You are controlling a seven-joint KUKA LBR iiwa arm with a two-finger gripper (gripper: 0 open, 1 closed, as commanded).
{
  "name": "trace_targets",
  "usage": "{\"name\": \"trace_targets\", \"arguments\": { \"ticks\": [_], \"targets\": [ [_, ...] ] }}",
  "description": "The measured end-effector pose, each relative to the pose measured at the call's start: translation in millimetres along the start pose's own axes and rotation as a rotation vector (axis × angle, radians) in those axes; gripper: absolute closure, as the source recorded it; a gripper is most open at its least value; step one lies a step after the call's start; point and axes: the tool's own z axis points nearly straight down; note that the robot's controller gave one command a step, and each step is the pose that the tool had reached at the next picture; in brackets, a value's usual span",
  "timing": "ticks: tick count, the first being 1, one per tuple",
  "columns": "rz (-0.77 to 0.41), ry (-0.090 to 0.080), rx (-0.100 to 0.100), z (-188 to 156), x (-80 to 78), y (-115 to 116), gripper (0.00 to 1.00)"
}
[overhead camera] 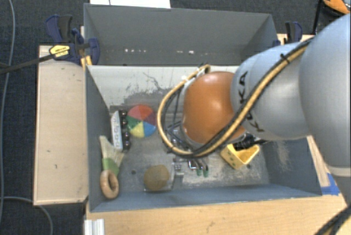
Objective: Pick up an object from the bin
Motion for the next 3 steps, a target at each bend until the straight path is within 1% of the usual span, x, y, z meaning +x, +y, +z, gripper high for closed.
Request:
{"name": "trace_targets", "arguments": {
  "ticks": [1, 2, 3],
  "targets": [
    [-0.123, -0.010, -0.002, 35.2, 1.1, 0.6, 0.00],
    [-0.498, -0.004, -0.001, 49.1, -15.1, 28.8, 1.00],
    [-0.496, -0.004, -0.001, 49.1, -15.2, 28.9, 1.00]
  ]
}}
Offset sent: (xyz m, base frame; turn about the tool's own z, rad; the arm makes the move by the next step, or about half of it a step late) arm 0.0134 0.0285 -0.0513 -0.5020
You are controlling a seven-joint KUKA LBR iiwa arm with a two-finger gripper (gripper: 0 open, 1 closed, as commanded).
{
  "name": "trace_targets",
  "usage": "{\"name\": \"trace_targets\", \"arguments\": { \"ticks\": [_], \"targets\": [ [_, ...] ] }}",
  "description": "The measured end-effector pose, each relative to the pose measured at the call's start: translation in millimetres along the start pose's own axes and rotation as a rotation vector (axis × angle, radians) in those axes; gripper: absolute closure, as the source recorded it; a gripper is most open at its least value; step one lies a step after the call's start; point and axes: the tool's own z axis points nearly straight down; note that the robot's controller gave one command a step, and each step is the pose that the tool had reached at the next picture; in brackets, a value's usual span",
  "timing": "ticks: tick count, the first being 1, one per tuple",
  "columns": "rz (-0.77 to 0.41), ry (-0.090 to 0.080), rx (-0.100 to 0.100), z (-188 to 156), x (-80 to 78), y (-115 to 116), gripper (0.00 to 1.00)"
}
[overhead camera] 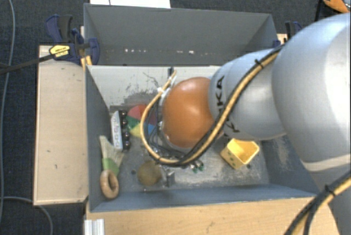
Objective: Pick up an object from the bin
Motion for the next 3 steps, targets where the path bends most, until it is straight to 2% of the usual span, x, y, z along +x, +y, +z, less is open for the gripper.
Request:
{"name": "trace_targets", "arguments": {
  "ticks": [1, 2, 3],
  "targets": [
    [-0.003, -0.003, 0.000, -125.4, 0.1, 20.9, 1.00],
    [-0.001, -0.002, -0.001, -125.3, 0.1, 20.9, 1.00],
    [-0.005, 0.003, -0.002, -161.9, 5.6, 23.4, 1.00]
  ]
}}
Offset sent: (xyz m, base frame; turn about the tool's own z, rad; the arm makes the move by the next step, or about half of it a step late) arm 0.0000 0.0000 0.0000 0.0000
